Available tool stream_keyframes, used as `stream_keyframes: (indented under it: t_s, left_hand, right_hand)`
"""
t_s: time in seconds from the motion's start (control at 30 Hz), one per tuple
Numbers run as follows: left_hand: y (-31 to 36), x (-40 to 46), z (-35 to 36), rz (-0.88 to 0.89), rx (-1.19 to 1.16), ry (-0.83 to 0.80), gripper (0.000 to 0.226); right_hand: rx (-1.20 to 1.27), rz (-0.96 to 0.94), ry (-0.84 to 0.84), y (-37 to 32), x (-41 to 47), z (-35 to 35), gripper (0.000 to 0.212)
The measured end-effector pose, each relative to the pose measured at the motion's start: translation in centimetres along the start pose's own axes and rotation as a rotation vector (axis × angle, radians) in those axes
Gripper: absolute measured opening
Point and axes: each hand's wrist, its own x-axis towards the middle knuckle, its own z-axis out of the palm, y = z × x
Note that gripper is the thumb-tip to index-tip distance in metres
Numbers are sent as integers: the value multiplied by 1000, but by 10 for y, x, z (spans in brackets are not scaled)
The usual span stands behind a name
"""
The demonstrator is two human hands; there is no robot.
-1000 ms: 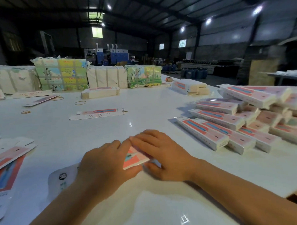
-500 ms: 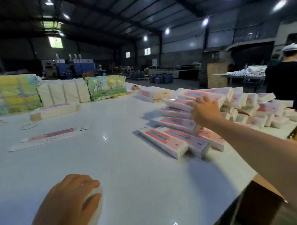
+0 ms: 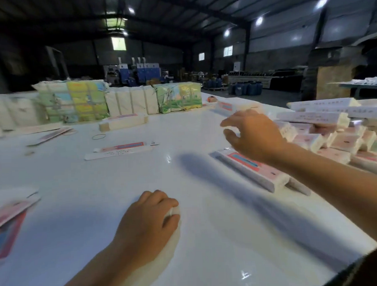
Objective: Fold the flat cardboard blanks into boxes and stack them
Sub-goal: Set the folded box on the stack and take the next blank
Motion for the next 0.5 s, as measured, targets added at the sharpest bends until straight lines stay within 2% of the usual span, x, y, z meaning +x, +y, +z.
stream_keyframes:
  t_s: [0.1, 0.2, 0.4, 0.5]
  left_hand:
    - [-1, -3, 1, -12, 16, 16, 35]
    - [-1, -5, 0, -39, 35, -16, 32]
    - [3, -2, -5, -80, 63, -139, 33]
    - [0, 0, -16, -183, -77, -165, 31]
  right_hand:
    - [164, -113, -172, -66, -37, 35, 28]
    - [26, -155, -342, -92, -65, 69, 32]
    - [213, -116, -331, -91, -69, 80, 21]
    - [238, -90, -340, -89, -70, 81, 14]
